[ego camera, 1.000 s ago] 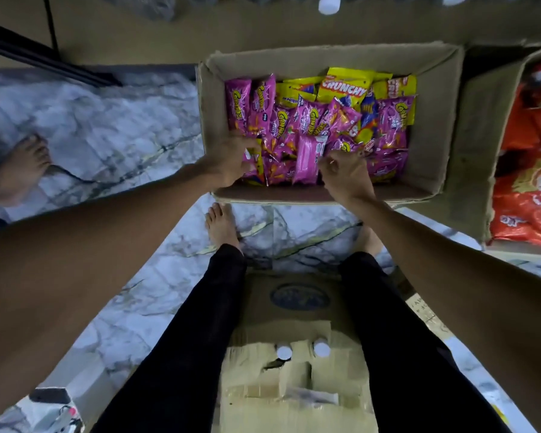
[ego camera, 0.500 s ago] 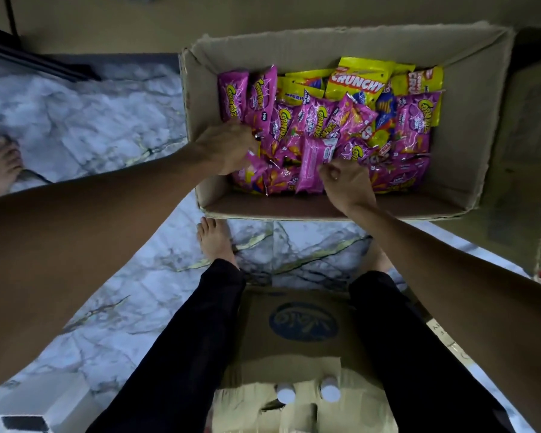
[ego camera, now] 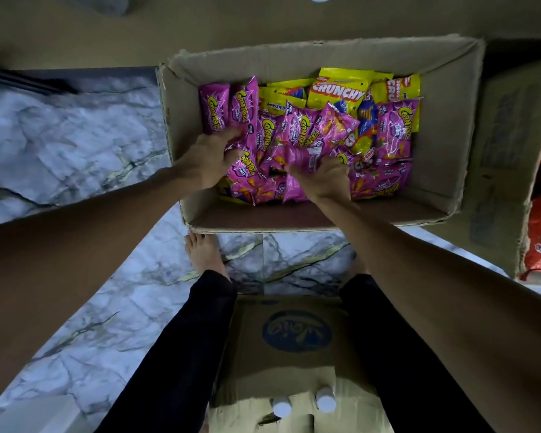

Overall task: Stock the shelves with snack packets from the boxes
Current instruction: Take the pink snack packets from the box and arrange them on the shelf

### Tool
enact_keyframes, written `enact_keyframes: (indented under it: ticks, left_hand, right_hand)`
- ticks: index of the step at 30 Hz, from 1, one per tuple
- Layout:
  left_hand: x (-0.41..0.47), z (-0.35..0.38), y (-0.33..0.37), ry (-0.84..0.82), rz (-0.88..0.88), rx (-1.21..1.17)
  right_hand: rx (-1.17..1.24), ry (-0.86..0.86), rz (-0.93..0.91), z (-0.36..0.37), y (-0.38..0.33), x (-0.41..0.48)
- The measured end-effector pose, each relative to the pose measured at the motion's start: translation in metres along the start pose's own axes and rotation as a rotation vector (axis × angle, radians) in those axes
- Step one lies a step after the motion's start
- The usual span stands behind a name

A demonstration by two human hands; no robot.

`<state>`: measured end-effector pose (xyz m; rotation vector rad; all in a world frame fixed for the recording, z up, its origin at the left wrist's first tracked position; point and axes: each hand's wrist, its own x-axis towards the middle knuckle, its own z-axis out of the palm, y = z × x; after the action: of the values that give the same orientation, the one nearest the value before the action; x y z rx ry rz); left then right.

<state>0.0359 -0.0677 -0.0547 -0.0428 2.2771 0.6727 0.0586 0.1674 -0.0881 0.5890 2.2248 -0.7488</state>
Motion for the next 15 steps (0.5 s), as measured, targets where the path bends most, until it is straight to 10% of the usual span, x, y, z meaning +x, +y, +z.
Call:
enact_keyframes:
  ticks: [15]
  left_hand:
    - [-0.048, -0.035, 0.037, 0.050, -0.064, -0.266]
  right_hand:
    - [0.454, -0.085, 0.042, -0.053, -0.006, -0.052]
